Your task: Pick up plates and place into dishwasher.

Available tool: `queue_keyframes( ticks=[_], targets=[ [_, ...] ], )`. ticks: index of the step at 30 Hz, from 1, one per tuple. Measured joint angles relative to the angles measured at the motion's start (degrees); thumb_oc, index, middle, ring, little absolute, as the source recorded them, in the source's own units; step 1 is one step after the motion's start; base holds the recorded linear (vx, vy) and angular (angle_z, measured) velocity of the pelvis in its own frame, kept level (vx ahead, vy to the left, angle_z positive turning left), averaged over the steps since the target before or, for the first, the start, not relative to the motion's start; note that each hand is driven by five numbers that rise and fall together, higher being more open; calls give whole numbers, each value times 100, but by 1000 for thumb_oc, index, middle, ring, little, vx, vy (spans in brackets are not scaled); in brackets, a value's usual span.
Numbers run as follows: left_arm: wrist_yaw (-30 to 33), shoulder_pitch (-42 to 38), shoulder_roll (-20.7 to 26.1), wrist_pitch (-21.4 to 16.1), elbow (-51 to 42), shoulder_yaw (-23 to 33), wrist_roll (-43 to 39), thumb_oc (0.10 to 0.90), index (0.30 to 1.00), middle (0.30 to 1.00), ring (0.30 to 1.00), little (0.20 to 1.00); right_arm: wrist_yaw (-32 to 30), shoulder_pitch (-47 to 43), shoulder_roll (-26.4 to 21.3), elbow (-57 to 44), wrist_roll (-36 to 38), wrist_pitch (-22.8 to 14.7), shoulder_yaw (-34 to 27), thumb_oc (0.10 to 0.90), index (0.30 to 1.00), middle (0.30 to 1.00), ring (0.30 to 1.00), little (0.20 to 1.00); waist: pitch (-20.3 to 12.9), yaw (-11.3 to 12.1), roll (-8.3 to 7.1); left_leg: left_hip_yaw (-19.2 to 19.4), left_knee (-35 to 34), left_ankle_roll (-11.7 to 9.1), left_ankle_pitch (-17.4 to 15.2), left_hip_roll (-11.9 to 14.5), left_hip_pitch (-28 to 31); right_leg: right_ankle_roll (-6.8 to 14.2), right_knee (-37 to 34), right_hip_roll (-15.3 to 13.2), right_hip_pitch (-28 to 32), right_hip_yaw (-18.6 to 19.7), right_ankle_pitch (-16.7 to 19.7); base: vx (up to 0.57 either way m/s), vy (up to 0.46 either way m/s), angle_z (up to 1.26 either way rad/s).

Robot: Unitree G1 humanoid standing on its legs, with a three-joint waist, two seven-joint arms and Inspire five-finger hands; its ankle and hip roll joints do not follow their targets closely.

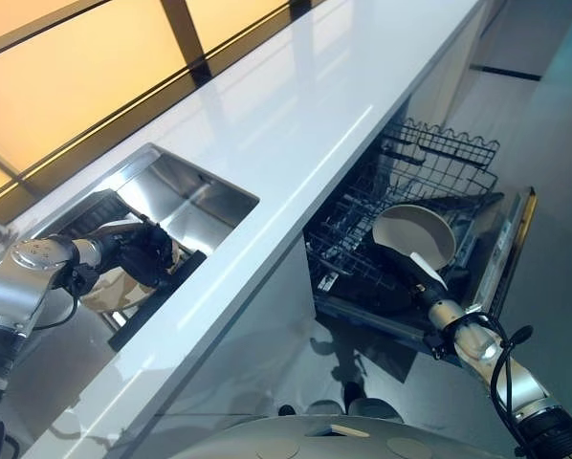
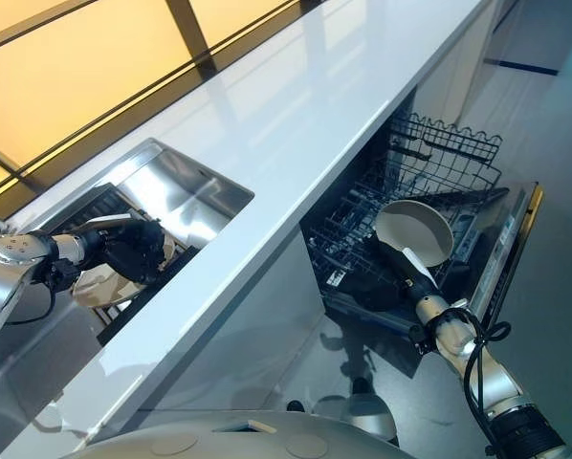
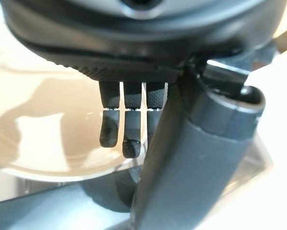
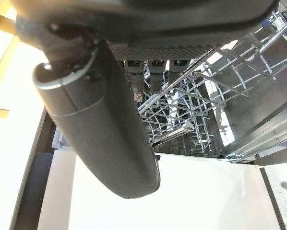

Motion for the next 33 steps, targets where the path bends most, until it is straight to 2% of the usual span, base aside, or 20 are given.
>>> queue_keyframes(
  ticks=[1,3,7,13,18,22,28,33],
  targets=[
    [191,-12,0,-252,108,1,0,605,733,733,733,705,-2,-6,77,14,-39,1,-27,800,900,900,900,900,-19,18,-43,-2,0,-17,26,11,-64,-4,4,10,-76,1,3,8,-22,14],
    [807,-95,-1,-706,369,1,67,800,900,900,900,900,-1,-39,217,15,-87,0,-61,800,900,900,900,900,-13,37,-124,0,1,-41,80,37,-154,-27,26,29,-165,2,21,1,-9,2],
    [1885,-273,9,-1045,849,101,296,800,900,900,900,900,2,-25,364,13,-91,-37,-57,800,900,900,900,900,25,-28,-248,1,0,-47,85,60,-209,-66,15,46,-178,-7,51,-3,-8,-3],
    [2224,-271,2,-1151,382,188,303,800,900,900,900,900,-4,-21,374,12,-97,-44,-64,800,900,900,900,900,45,-58,-297,-7,28,11,115,27,-226,-98,4,31,-188,4,72,6,-1,3],
    [2231,-271,-4,-1148,45,189,357,800,900,900,900,900,-10,-22,476,17,-195,-42,-117,800,900,900,900,900,67,-59,-324,-10,22,13,113,17,-211,-63,1,22,-164,3,46,3,0,1],
    [2278,-206,-3,-1190,-153,274,828,800,900,900,900,900,-13,-12,490,19,-198,-41,-130,800,900,900,900,900,80,-47,-325,-11,-1,-37,77,25,-206,-63,1,19,-152,3,44,0,0,0],
    [1990,555,10,-1289,-923,955,1278,800,900,900,900,900,63,117,556,-53,-209,-46,-315,800,900,900,900,900,109,-21,-328,-41,-1,-35,74,34,-232,-68,1,25,-152,-5,42,0,2,1],
    [1563,696,10,-819,-792,979,1537,800,900,900,900,900,83,106,552,-52,-206,-21,-315,800,900,900,900,900,113,-18,-333,-77,1,20,114,27,-227,-68,1,20,-135,-30,43,3,1,2]
  ],
)
